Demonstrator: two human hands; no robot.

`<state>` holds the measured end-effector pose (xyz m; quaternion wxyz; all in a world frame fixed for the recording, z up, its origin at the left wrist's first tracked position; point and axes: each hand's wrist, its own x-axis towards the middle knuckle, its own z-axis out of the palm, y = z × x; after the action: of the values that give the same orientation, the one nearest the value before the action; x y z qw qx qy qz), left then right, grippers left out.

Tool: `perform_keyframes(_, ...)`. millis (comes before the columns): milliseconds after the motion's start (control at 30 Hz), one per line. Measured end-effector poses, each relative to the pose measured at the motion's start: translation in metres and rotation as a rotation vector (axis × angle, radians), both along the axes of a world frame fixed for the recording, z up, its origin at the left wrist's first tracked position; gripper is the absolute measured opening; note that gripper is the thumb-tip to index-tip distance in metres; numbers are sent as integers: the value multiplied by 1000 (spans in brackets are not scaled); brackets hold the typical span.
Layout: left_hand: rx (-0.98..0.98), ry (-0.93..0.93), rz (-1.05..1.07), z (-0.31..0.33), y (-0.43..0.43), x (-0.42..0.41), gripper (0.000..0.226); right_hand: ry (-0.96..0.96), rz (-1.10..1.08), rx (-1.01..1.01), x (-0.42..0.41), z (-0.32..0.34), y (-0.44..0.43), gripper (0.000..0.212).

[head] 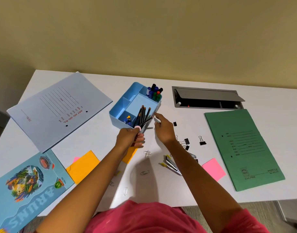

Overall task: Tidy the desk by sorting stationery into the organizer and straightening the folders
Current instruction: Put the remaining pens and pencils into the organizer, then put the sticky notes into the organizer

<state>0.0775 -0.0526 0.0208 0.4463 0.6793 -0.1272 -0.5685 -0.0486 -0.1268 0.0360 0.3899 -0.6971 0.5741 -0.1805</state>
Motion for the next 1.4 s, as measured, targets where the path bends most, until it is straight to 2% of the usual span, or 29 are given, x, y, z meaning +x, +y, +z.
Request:
perform_keyframes(67,-9,118,29,0,0,-16,25,0,3,-20,-7,-1,2,44)
perform_keyframes(167,18,195,34,1,-3,-39,25,14,-2,-22,-22,-5,5,44)
perform_keyframes(367,2,198,55,10,-11,-72,36,15,-62,5,-60,-14,9,36)
perform_keyframes(533,24,179,-7,15,-6,-71,32,-18,-139,-13,-100,-23,19,31)
perform_keyframes(600,81,110,50,15,0,-57,26,40,-183,-24,-119,-26,21,33)
perform_keyframes(667,151,-33,169,10,8,-33,13,148,-175,-59,-142,-30,25,35)
perform_keyframes(733,220,-153,320,6,13,-7,20,239,-204,-52,-165,-35,32,34)
perform_keyframes(833,167,-221,455,5,12,20,25,410,-256,-54,-194,-41,42,33)
perform_keyframes(900,158,-265,337,4,7,28,31,531,-245,-2,-209,-42,48,34)
perform_keyframes(1000,160,-303,182,4,2,27,38,610,-209,94,-224,-41,55,43)
perform_keyframes(1067,158,-380,159,4,0,22,37,644,-180,102,-230,-42,57,54)
perform_keyframes(1167,170,-511,118,6,2,14,36,597,-223,121,-231,-41,54,70)
perform_keyframes(1267,171,-518,122,6,7,6,38,611,-244,141,-230,-41,48,75)
perform_keyframes(1400,168,-497,148,4,14,-11,39,731,-207,174,-232,-40,38,78)
